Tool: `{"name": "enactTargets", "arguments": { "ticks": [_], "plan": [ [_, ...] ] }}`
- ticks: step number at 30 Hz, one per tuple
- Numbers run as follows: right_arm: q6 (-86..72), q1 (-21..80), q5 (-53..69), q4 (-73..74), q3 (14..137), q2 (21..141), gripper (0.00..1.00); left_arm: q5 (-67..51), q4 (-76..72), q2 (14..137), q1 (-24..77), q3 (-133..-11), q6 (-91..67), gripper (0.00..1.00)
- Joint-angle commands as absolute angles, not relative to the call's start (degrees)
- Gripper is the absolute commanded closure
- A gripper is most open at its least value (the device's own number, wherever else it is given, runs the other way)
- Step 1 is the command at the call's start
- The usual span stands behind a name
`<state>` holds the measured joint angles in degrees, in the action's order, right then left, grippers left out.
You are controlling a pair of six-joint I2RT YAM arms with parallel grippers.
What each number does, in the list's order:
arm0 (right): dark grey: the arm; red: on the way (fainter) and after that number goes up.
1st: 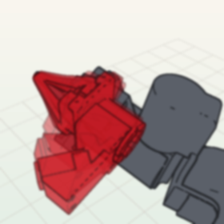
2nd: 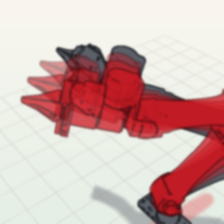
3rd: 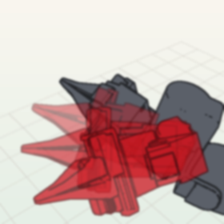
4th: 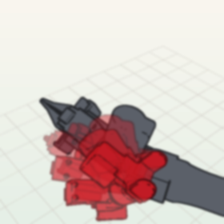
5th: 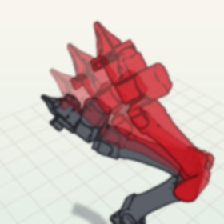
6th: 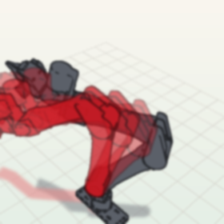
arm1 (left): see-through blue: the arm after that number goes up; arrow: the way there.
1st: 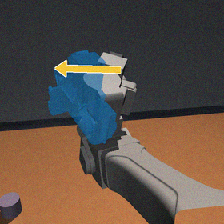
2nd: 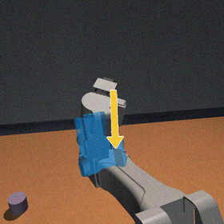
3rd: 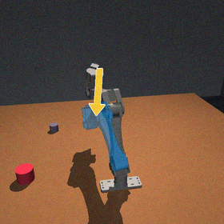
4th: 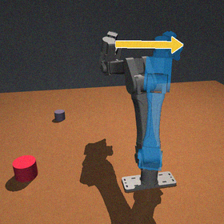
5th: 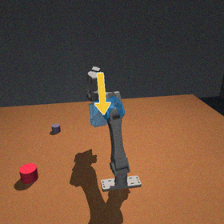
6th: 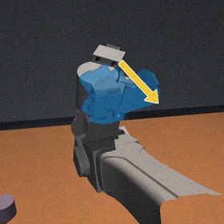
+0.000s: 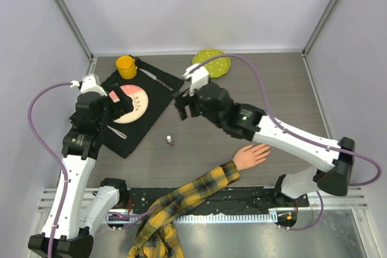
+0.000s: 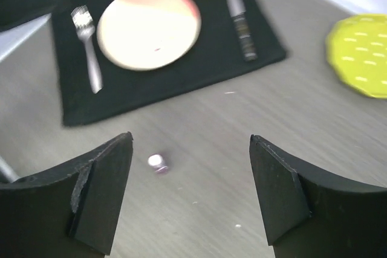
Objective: Paint the nails
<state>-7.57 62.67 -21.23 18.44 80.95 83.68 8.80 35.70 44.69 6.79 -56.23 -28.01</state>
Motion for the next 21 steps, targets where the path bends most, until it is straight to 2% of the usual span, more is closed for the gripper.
{"name": "enactTargets", "arguments": {
  "ticks": [1, 6, 11, 19, 21],
  "plan": [
    [-11.15, 53.81, -27.17, 19.34, 73.42, 74.83, 0.17, 1.43, 31.29, 45.96, 7.03, -58.97, -26.63, 0.00],
    [-12.48, 40.90, -24.52, 19.25, 65.58, 64.18, 0.15, -7.20, 28.04, 49.30, 7.47, -60.03, -27.24, 0.00],
    [-10.64, 37.79, -25.05, 19.25, 61.35, 57.39, 0.11, -8.09, 26.98, 52.38, 9.14, -60.64, -28.21, 0.00],
    [-13.27, 38.23, -11.09, 19.95, 64.41, 68.01, 0.10, -4.05, 29.25, 52.38, 10.20, -59.94, -27.86, 0.00],
    [-13.80, 41.03, -9.67, 19.95, 65.74, 72.65, 0.10, -1.16, 30.67, 51.51, 10.11, -59.85, -26.73, 0.00]
  ]
}}
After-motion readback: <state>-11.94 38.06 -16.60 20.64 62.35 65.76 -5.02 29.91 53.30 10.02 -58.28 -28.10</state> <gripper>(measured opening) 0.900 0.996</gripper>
